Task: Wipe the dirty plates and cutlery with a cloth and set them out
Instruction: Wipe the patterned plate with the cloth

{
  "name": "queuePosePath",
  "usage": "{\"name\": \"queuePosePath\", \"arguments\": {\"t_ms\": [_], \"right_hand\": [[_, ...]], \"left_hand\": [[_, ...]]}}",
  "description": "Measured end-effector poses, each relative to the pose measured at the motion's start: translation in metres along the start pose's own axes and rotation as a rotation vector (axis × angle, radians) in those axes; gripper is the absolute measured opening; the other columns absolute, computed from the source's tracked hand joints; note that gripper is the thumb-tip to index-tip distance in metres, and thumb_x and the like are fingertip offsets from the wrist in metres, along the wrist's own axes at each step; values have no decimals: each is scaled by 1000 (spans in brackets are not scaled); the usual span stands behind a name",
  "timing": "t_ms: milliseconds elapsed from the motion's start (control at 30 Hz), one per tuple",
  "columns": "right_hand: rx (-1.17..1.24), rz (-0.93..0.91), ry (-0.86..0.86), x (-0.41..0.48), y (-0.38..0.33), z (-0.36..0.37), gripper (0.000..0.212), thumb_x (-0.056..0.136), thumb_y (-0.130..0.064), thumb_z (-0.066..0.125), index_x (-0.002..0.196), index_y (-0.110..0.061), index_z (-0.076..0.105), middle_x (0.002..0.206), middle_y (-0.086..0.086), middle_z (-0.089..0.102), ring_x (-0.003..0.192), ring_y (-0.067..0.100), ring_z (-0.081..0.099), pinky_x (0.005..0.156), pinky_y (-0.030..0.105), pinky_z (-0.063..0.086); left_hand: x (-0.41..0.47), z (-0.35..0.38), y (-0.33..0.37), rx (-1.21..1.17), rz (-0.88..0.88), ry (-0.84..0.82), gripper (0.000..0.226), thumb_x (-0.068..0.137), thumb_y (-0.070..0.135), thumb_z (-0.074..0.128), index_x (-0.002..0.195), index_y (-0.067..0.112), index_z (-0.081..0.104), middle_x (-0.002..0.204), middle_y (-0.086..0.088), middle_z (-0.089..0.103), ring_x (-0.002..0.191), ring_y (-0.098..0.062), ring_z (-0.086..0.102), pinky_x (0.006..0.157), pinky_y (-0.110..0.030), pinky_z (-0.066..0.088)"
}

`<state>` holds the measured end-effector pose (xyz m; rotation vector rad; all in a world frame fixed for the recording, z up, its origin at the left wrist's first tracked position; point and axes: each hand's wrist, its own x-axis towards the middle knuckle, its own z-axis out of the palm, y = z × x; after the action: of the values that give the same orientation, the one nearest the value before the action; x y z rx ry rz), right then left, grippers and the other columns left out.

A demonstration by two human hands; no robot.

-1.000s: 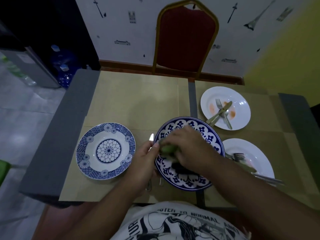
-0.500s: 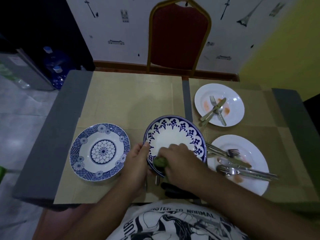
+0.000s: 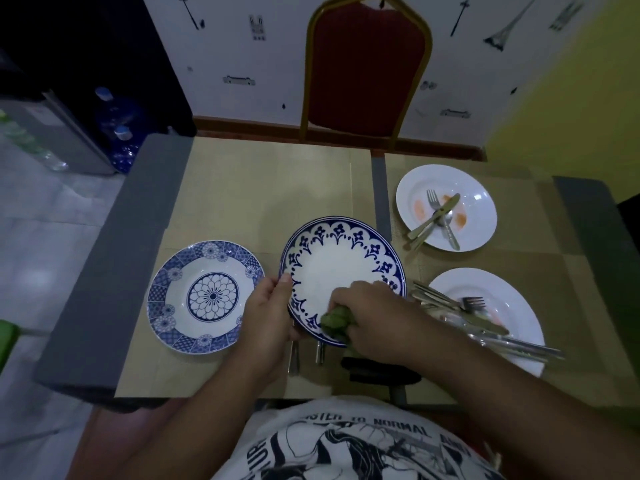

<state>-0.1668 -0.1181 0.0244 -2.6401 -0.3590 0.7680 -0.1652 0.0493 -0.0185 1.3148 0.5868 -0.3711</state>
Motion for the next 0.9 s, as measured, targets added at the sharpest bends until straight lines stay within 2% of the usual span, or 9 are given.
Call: {"name": "queuePosePath", "arguments": {"t_ms": [67,167,233,300,400,500,600,733,900], "right_hand": [[83,-63,30,7,-13,6,37,80,-11,59,110,-31,51,110,0,49,105,24,43,84,44,46],[64,-135,222,36,-23,2,36,83,-14,62,113,-31,52,112,-3,51,105,20,39,84,43,43],[30,-84,362,57,-15,-6,38,82,-12,62,114,-30,53,116,-1,53,109,24,40,86,45,43],[-2,50,416,66,-1,-21,37,80,-7,58,110,-27,53,113,2,53,108,29,41,81,43,43],[-164,188,355,49,19,-21,26,81,-9,56,101,-24,51,106,4,49,105,30,42,77,42,41],[-118,127,255,28,17,4,29,77,-14,65,98,-29,52,101,-1,49,100,26,45,73,38,42],[152,-3,162,38,-1,17,32,75,-11,61,98,-32,57,98,-1,53,97,26,50,77,41,50],[216,-72,238,70,-22,5,35,76,-12,56,103,-33,59,102,-1,55,99,26,50,79,45,51],[222,-31,429,113,-28,-27,35,75,-7,56,102,-28,65,101,2,59,100,28,50,80,45,51]], "left_hand": [[-2,0,-2,25,-8,-24,25,104,29,48,114,12,64,104,-15,76,90,-34,73,59,-43,60],[-5,-2,-3,20,-17,-33,28,104,29,48,113,8,63,106,-20,73,98,-40,71,69,-53,61],[-6,-2,-2,16,-16,-14,27,104,27,47,113,7,63,106,-19,74,99,-41,70,76,-63,58],[-7,-5,1,19,8,29,25,104,27,48,111,8,63,102,-14,76,97,-38,71,76,-64,57],[1,-11,10,2,56,76,22,104,26,49,109,10,63,99,-9,77,88,-26,74,70,-54,62],[13,-15,18,-2,75,100,23,104,27,49,112,12,64,100,-7,77,84,-19,75,59,-35,60],[22,-16,20,-27,33,94,23,104,28,49,110,14,66,100,-6,78,90,-24,75,69,-40,62],[44,-31,32,-86,-13,135,24,104,30,48,114,14,64,103,-8,77,95,-30,73,84,-56,57],[94,-69,67,-133,-51,233,27,103,28,50,121,12,63,115,-12,71,101,-33,69,70,-49,61]]}}
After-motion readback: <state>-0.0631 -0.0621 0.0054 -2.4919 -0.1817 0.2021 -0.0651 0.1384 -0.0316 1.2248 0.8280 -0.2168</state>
